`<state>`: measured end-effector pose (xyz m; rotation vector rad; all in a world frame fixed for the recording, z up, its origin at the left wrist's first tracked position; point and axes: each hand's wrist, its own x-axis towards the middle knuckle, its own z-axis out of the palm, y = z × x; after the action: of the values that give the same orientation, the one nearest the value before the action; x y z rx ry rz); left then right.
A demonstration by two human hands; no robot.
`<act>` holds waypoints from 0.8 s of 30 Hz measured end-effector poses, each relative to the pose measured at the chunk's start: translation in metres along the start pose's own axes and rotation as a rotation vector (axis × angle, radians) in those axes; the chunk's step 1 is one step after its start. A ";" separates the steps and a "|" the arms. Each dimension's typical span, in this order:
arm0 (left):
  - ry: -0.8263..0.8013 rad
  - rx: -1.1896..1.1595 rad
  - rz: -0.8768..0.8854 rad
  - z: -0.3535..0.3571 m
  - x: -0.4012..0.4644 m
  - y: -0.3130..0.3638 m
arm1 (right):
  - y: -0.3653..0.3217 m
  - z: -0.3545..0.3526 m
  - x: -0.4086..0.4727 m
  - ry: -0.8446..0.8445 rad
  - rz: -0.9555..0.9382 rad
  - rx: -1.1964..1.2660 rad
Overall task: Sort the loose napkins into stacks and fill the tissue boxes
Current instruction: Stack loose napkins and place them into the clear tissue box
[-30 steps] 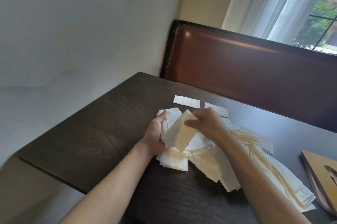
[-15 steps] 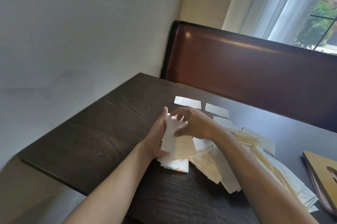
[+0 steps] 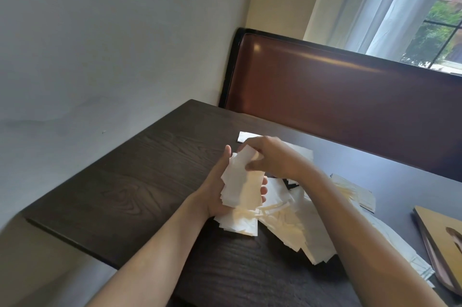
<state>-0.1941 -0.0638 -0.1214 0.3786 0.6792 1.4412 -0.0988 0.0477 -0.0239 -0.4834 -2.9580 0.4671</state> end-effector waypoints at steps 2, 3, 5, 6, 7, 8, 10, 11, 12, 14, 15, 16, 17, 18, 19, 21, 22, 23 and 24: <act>0.016 0.044 0.013 -0.002 0.000 0.000 | 0.004 0.005 0.003 -0.051 0.022 -0.009; 0.023 0.070 0.018 -0.002 -0.001 0.000 | 0.007 0.007 0.004 -0.064 0.024 -0.021; 0.022 0.072 0.009 -0.002 -0.002 0.000 | 0.011 0.008 0.004 -0.035 0.003 -0.013; 0.020 0.059 0.006 -0.002 -0.002 0.000 | 0.011 0.008 0.002 -0.001 -0.008 0.003; 0.010 0.044 0.008 -0.002 -0.001 0.000 | 0.010 0.007 0.001 0.038 -0.017 0.013; 0.004 0.029 0.014 -0.003 -0.001 0.000 | 0.010 0.008 -0.001 0.076 -0.022 0.016; -0.005 0.005 0.030 -0.004 0.000 0.001 | 0.011 0.010 -0.004 0.144 -0.015 0.031; -0.004 -0.003 0.034 -0.005 0.000 0.002 | 0.011 0.011 -0.006 0.178 -0.006 0.040; -0.002 -0.011 0.034 -0.005 0.001 0.002 | 0.011 0.011 -0.007 0.212 -0.002 0.040; -0.001 -0.010 0.044 -0.003 0.001 0.002 | 0.013 0.012 -0.007 0.258 0.003 0.036; -0.006 -0.012 0.050 -0.002 0.000 0.002 | 0.013 0.012 -0.007 0.271 0.009 0.043; -0.006 -0.012 0.053 -0.001 0.000 0.003 | 0.014 0.011 -0.007 0.285 0.014 0.055; -0.003 -0.012 0.056 0.000 -0.002 0.004 | 0.013 0.010 -0.007 0.299 0.017 0.074; 0.003 -0.012 0.054 0.001 -0.003 0.005 | 0.013 0.007 -0.007 0.300 0.013 0.090; 0.001 -0.020 0.043 0.003 -0.004 0.006 | 0.012 0.005 -0.008 0.288 0.003 0.099; 0.019 -0.008 0.023 0.004 -0.005 0.005 | 0.012 0.002 -0.008 0.211 -0.008 0.101; 0.035 0.014 0.025 0.004 -0.006 0.004 | 0.013 0.000 -0.008 0.168 -0.005 0.102; 0.038 0.034 0.030 0.005 -0.007 0.003 | 0.013 0.000 -0.007 0.144 0.001 0.108; 0.033 0.045 0.040 0.005 -0.008 0.002 | 0.015 0.000 -0.006 0.141 0.007 0.104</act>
<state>-0.1924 -0.0701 -0.1145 0.4067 0.7353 1.4747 -0.0888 0.0589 -0.0288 -0.4936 -2.7821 0.5605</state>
